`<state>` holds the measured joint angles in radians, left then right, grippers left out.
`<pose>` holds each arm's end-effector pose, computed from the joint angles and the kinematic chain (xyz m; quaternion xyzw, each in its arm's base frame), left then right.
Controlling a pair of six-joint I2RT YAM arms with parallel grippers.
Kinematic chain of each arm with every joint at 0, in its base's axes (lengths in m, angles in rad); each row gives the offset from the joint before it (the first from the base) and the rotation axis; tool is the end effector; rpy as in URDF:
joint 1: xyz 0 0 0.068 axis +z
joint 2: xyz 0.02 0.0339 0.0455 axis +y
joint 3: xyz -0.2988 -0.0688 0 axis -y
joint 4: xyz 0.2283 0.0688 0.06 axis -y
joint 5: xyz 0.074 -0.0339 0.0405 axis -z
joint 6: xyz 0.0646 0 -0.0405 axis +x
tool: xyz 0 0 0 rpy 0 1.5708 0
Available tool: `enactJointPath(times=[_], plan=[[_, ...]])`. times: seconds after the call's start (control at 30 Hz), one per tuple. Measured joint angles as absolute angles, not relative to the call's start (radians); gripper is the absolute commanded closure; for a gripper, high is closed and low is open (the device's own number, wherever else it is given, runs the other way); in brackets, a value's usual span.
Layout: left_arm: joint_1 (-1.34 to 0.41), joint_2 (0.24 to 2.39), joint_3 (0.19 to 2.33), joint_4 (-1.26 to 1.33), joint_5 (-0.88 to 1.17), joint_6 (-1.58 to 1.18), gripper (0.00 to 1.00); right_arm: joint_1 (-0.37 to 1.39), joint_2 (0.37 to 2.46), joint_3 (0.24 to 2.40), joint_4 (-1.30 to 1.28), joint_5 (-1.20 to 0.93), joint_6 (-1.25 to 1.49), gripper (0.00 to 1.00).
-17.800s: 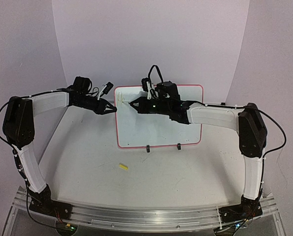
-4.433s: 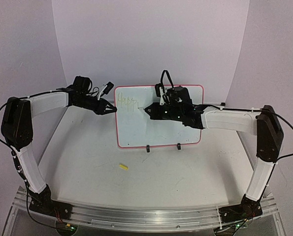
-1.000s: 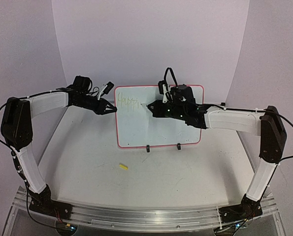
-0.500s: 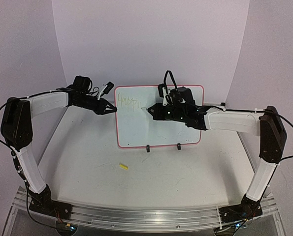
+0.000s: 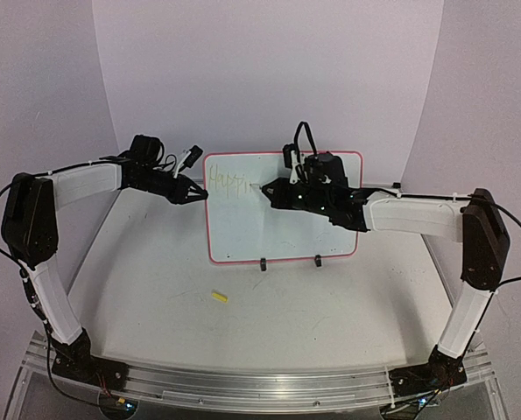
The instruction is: Write a sentence on the whiteboard
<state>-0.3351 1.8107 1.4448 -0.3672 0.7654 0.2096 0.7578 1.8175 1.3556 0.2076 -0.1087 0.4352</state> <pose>0.3774 -0.1788 0.2974 0.3742 0.7754 -0.3641 0.3552 0.3277 0.3198 0.3205 -0.1597 0.7743 0.3787 0.4812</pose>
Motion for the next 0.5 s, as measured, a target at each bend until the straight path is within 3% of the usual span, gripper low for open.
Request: enactJointPath(times=[0.5], plan=[[-0.335,1.811,1.445,-0.367,0.762,0.209,1.0,0.762,1.817,1.349,0.238,-0.063,0.443,1.0]])
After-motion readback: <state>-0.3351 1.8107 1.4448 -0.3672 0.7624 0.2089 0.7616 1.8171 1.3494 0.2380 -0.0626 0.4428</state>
